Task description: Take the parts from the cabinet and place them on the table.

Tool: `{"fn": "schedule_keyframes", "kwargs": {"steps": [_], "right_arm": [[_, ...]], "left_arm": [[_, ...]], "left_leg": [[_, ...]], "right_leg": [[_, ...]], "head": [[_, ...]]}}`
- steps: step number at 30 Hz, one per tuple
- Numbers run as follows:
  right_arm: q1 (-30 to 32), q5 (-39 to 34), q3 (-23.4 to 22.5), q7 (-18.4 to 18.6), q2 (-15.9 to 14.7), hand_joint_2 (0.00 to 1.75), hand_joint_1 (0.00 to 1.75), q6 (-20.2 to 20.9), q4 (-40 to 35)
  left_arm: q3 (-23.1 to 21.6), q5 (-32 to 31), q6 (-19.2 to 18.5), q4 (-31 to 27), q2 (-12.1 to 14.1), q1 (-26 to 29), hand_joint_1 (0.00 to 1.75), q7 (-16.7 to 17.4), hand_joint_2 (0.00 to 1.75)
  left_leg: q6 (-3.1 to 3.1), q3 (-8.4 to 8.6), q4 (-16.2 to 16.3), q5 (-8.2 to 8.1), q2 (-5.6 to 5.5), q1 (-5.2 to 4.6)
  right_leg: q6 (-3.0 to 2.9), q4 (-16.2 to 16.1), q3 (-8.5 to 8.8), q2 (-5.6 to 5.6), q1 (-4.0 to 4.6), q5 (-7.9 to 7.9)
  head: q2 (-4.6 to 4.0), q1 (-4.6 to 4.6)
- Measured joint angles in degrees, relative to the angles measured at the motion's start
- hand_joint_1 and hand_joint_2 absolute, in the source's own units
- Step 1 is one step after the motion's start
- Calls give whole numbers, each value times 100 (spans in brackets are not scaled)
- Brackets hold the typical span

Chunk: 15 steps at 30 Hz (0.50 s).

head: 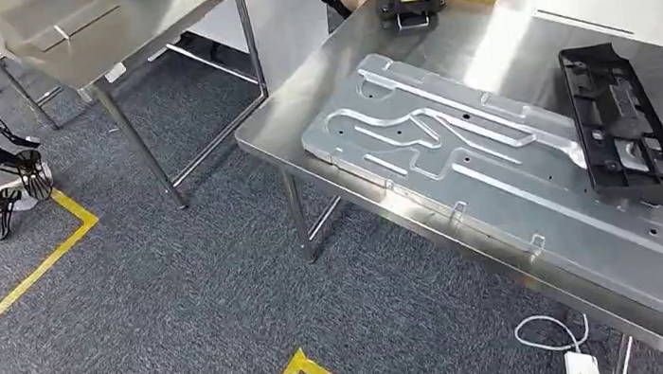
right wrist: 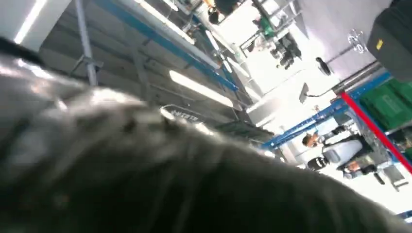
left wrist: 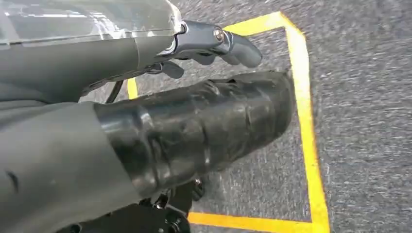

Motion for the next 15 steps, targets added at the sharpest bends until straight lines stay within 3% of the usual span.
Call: {"fn": "schedule_keyframes", "kwargs": {"steps": [1,2,3,4,6,7,8,11,12,13,14,15], "right_arm": [[-4,-13,0,0,-2,0,0,11,-22],[-3,-28,0,-2,-7,0,0,15,-35],[-4,-42,0,-4,-20,0,0,17,-52],[-8,-52,0,-4,-43,0,0,15,-81],[-30,-77,0,-4,-74,0,0,15,-107],[-53,-87,0,-4,-103,0,0,15,-131],[-67,-87,0,-4,-153,0,0,15,-131],[-73,-96,4,-7,-168,0,0,15,-155],[-68,-96,4,-7,-181,0,0,15,-159],[-73,-96,4,-7,-231,0,0,17,-159],[-95,-98,4,-7,-249,0,0,15,-159],[-101,-107,7,-7,-260,0,0,15,-159]], "left_arm": [[0,0,0,0,-2,0,0,2,0],[0,0,0,0,-4,-2,0,2,0],[0,0,-2,0,-4,-5,0,2,0],[-2,0,0,0,-4,-5,0,2,0],[0,-2,0,0,-2,-7,0,0,0],[0,-2,0,0,2,-22,0,-2,0],[0,-4,0,0,4,-22,0,-7,0],[-2,-4,2,0,4,-11,0,-11,0],[-2,-4,2,0,-2,-13,0,-11,0],[-2,-4,0,0,-2,-31,0,-17,0],[-2,-4,-9,0,2,-25,0,-50,0],[0,7,-33,0,7,-20,0,-52,0]], "left_leg": [[-11,-128,379,-177,0,13],[-19,-181,608,-254,1,24],[-19,-92,556,-197,2,29],[-8,142,227,-41,2,29],[45,837,-824,307,2,28],[76,1031,-1260,225,3,13],[82,996,-1262,338,-1,-23],[191,932,-1273,465,-24,-73],[238,905,-1365,566,-9,-24],[267,868,-1378,632,24,-26],[319,792,-1386,686,23,-25],[321,722,-1385,738,31,-27]], "right_leg": [[0,5,-47,2,6,32],[4,13,-97,7,13,68],[12,23,-147,8,15,104],[26,34,-192,8,16,138],[67,42,-252,6,16,205],[100,49,-281,-7,19,248],[140,49,-288,-7,47,278],[267,-42,-299,-22,-15,434],[289,-63,-343,-16,-40,454],[299,49,-408,7,-44,226],[323,343,-517,8,-45,-131],[356,801,-645,6,-49,-489]], "head": [[0,0],[0,0],[0,0],[0,0],[2,-2],[0,0],[0,7],[0,0],[0,2],[0,9],[0,7],[2,7]]}}
